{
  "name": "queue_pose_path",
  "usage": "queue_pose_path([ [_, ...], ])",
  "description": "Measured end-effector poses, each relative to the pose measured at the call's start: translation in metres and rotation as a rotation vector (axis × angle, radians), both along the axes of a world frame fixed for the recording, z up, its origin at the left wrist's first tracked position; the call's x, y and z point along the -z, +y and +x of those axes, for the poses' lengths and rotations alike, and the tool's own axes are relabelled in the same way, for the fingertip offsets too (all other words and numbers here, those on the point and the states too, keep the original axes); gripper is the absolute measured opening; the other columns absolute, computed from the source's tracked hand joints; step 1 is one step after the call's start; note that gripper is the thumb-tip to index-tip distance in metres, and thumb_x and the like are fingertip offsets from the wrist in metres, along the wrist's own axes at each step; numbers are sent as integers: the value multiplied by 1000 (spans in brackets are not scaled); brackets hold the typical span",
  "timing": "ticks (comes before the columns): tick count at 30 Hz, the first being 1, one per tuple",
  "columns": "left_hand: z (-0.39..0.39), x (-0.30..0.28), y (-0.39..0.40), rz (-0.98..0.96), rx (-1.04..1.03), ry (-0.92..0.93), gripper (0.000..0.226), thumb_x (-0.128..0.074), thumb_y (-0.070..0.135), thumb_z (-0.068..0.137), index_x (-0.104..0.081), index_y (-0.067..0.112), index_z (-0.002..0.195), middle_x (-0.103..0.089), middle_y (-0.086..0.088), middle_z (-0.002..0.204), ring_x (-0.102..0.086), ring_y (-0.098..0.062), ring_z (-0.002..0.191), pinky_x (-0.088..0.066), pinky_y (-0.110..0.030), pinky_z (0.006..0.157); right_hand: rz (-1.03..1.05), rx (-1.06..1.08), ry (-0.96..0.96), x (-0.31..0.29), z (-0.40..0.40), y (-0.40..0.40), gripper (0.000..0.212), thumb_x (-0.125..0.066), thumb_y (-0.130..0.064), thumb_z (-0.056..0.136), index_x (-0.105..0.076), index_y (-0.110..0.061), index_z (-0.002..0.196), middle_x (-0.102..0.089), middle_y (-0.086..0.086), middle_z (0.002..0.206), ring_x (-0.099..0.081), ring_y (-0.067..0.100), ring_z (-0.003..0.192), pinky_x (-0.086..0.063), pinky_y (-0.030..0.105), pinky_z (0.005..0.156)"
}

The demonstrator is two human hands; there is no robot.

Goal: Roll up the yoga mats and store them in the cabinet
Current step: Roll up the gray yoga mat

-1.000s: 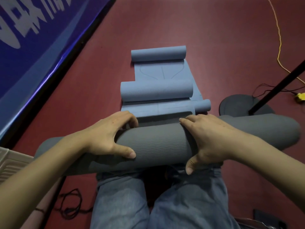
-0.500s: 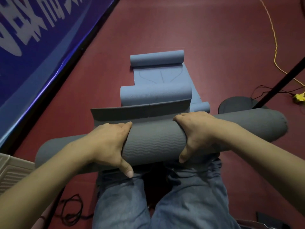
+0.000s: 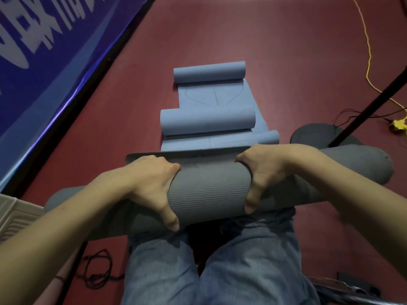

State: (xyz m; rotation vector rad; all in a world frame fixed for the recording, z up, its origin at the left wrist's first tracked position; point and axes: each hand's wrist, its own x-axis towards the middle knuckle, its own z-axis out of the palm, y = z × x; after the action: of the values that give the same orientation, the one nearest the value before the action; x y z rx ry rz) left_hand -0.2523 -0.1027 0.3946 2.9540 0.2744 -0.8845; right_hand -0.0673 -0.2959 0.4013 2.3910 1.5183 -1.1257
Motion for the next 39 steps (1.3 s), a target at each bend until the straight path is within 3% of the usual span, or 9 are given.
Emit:
queue_pose_path([
  [6,-15,2,-9,-219,-60,90,87,-82,85,26,-60,34,92,-66,17,86,-62,-4,78,-54,-28,75,-211,-9,284,5,-6,-6,72,-98,-51,40,-73,-35,105,-76,-17,101,-71,8,97,-59,34,90],
  [13,-11,12,4,-342,-129,100,79,-84,79,29,-61,35,90,-66,17,88,-63,-4,80,-53,-26,70,-88,-82,-42,-2,-8,-11,111,-80,-83,38,-45,-35,132,-41,-12,125,-41,13,121,-44,38,106],
  [17,1,18,24,-480,-153,16,86,-83,77,31,-70,31,103,-69,18,106,-64,-3,100,-53,-35,93,208,-87,-133,-17,-11,-14,80,-84,-68,58,-40,-36,117,-36,-12,113,-36,12,106,-37,34,93],
  [19,3,21,27,-473,-88,-68,103,-78,82,34,-69,28,121,-55,17,129,-48,-4,122,-40,-30,110,223,-79,-142,-15,-14,-17,65,-81,-61,68,-42,-35,112,-40,-14,109,-42,12,101,-38,35,91],
  [23,-9,23,36,-463,-177,-258,94,-75,86,44,-64,40,125,-45,16,119,-41,-3,115,-36,-20,99,223,-28,-132,-12,-17,-31,70,-67,-65,70,-46,-32,128,-47,-14,118,-53,13,106,-45,31,93],
  [26,-30,30,40,-382,-187,-529,73,-69,86,60,-65,35,112,-53,12,103,-51,-6,97,-45,-27,85,150,-82,-235,-9,-24,-28,110,-45,-85,54,-35,-27,146,-47,-9,138,-55,19,119,-48,35,99],
  [29,-51,31,33,-222,-184,-693,70,-56,89,71,-60,27,103,-58,12,96,-56,-9,87,-49,-36,77,81,-147,-302,-7,-29,-16,119,-47,-94,47,-34,-27,144,-48,-8,141,-57,20,120,-50,39,98],
  [34,-62,16,13,53,-135,-523,97,-39,102,67,-61,24,119,-61,10,112,-63,-19,97,-54,-42,78,23,-208,-388,-8,-39,0,104,-67,-94,45,-43,-26,120,-55,-8,123,-58,19,108,-43,34,84],
  [39,-67,16,3,226,-137,-342,143,-36,108,46,-43,11,151,-55,0,145,-65,-29,117,-57,-44,84,57,-202,-427,6,-41,19,103,-77,-89,34,-37,-24,103,-57,-3,115,-58,23,105,-42,37,89],
])
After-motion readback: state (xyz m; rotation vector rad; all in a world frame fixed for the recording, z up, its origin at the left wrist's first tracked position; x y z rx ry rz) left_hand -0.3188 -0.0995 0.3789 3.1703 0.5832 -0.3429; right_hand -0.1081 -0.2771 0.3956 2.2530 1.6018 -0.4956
